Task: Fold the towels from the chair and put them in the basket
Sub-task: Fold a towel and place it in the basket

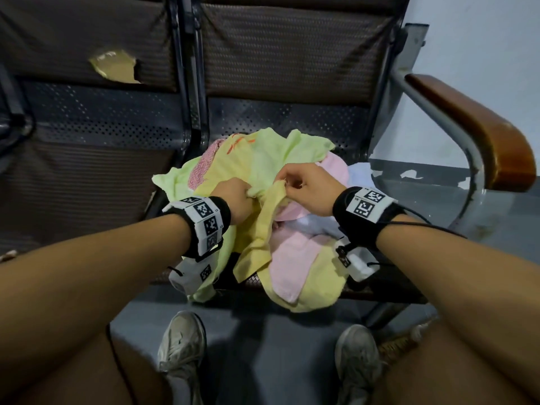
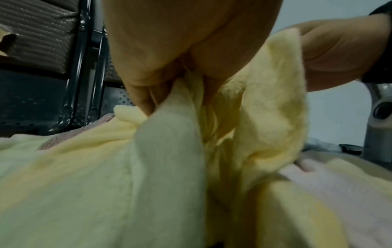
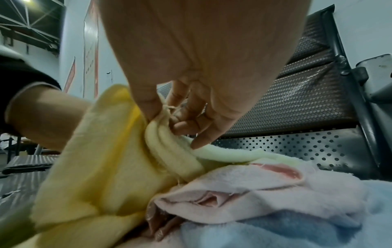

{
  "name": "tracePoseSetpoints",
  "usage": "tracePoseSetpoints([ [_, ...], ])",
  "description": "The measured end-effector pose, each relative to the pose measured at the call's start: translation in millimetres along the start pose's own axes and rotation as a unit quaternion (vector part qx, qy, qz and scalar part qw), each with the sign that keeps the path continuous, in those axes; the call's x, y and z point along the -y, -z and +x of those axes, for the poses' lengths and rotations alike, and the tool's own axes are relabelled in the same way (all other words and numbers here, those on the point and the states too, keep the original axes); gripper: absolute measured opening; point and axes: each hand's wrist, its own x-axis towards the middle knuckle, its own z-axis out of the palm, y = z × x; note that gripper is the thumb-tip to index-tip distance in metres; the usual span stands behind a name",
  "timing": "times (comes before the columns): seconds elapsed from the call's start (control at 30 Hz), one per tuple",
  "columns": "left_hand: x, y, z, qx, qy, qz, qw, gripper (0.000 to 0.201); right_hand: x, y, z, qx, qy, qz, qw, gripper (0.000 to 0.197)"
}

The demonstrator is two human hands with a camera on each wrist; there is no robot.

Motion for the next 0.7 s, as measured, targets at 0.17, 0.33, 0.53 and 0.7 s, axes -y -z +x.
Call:
tracePoseSetpoints([
  [0.17, -15, 9, -4, -0.059, -0.105, -0.127, 0.985, 0.017, -3, 3, -7, 0.004, -0.069, 0.125, 0.99, 0.02],
  [0.33, -32, 23, -7, -0.098, -0.143, -0.294, 0.94, 0.011, -8, 8, -5, -0.048, -0.042, -0.046, 0.997, 0.023],
  [0.53, -12, 32, 3, -0.151, -0.111, -0.171, 0.967, 0.021, -8, 28, -3, -0.185, -0.051, 0.005, 0.981, 0.018],
  [0.7, 3, 39, 10, -0.185, -0.083, -0.2, 0.959, 0.031, 1, 35, -8, -0.128, -0.042, 0.004, 0.991, 0.052],
])
